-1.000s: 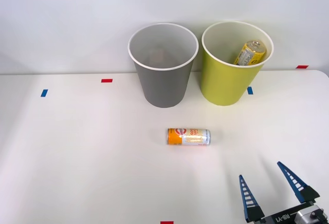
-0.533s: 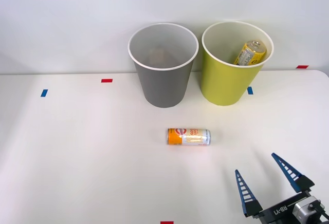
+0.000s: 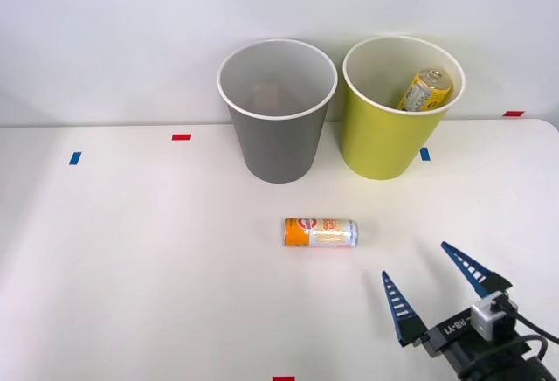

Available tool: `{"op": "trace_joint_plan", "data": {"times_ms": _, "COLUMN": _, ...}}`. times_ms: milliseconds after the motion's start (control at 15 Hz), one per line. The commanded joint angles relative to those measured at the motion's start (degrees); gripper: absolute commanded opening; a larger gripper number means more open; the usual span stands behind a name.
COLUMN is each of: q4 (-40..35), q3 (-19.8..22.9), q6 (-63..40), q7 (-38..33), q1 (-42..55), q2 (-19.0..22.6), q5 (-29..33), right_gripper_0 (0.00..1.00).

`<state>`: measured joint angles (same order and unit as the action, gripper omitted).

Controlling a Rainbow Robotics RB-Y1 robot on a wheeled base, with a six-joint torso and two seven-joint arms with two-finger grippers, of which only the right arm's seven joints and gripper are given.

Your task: Put cans in the gray bin, plastic bottles in the light green bin

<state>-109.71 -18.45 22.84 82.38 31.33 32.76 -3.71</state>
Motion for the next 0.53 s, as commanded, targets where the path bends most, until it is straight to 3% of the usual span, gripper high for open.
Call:
{"op": "trace_joint_plan", "data": {"times_ms": 67, "q4": -12.98, "q3": -0.97, "q6": -18.79, "q7": 0.15, "q1": -1.27, "q2": 3.19, "q5": 0.02, "right_gripper_0": 1.0}}
{"op": "trace_joint_plan", "data": {"times_ms": 267, "q4": -18.61, "q3": -2.91, "q6": -30.48, "q7": 0.24, "q1": -5.22, "q2": 6.35, "q5": -0.68, "right_gripper_0": 1.0}}
{"op": "trace_joint_plan", "data": {"times_ms": 533, "q4": -19.84, "q3": -6.6, "q6": -36.11, "q7": 0.59, "q1": -12.43, "q2": 13.65, "q5": -5.6, "right_gripper_0": 1.0}}
